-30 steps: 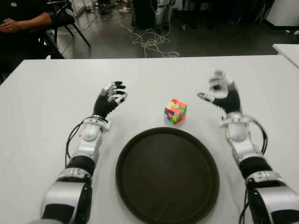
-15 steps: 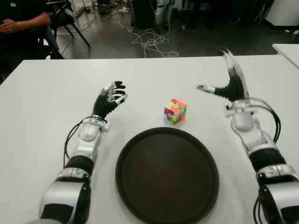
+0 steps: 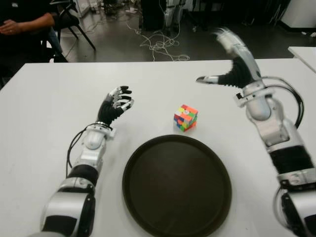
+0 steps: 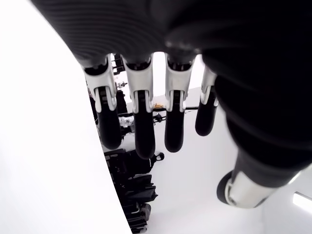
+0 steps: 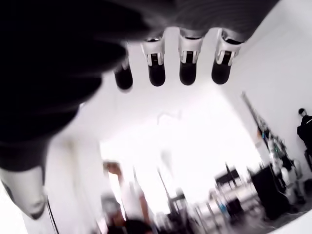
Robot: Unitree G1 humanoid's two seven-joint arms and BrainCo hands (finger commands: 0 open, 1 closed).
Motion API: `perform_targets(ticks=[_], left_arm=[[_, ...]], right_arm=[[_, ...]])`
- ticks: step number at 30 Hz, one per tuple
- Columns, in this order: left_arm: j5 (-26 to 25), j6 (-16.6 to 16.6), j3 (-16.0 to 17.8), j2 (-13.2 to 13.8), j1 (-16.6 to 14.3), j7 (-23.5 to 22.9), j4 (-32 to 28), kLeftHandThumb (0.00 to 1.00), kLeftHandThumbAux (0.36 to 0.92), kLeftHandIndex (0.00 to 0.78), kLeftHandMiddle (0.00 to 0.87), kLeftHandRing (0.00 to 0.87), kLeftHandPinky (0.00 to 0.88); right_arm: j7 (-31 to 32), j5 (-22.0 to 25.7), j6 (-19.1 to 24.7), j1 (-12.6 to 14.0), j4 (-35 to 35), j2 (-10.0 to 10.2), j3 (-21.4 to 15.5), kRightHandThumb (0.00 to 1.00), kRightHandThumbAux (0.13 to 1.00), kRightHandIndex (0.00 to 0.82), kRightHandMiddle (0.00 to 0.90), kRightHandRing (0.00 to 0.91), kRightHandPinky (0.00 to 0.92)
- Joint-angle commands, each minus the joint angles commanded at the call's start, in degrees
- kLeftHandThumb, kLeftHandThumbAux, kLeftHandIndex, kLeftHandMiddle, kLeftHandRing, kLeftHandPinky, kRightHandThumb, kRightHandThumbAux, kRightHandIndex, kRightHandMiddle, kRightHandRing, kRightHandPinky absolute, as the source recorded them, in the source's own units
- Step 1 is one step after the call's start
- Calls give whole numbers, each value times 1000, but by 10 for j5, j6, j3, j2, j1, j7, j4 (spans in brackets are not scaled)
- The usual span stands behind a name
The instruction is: Pick up the Rubik's Cube and put it in the plate
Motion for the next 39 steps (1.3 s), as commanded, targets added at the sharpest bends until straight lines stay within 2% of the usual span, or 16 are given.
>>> perform_targets(ticks=[6, 10, 17, 21, 29, 39], left_arm=[[-3, 2, 1, 0, 0, -7, -1, 73, 721, 227, 284, 276, 289], [-5, 4, 1, 0, 0, -9, -3, 68, 726, 230, 287, 280, 298], [-9, 9, 3, -2, 2, -13, -9, 72, 740, 223, 279, 277, 289], [-8, 11, 3, 0, 1, -14, -8, 70, 739, 225, 282, 279, 298], [-8, 9, 2, 0, 2, -17, -11, 48, 734, 236, 294, 285, 290], [-10, 10, 3, -3, 3, -17, -16, 51, 747, 236, 294, 284, 286]], right_arm=[[31, -19, 6, 4, -31, -18, 19, 0, 595, 19, 40, 33, 39], [52, -22, 9, 6, -40, -22, 28, 0, 608, 22, 45, 41, 51], [109, -25, 8, 2, -38, -36, 52, 0, 642, 3, 13, 26, 52], [117, -28, 0, -3, -25, -34, 64, 0, 650, 1, 8, 29, 66], [84, -32, -36, -12, 19, -21, 76, 0, 655, 30, 45, 84, 138], [73, -32, -61, -18, 49, -18, 80, 0, 658, 19, 41, 78, 134]])
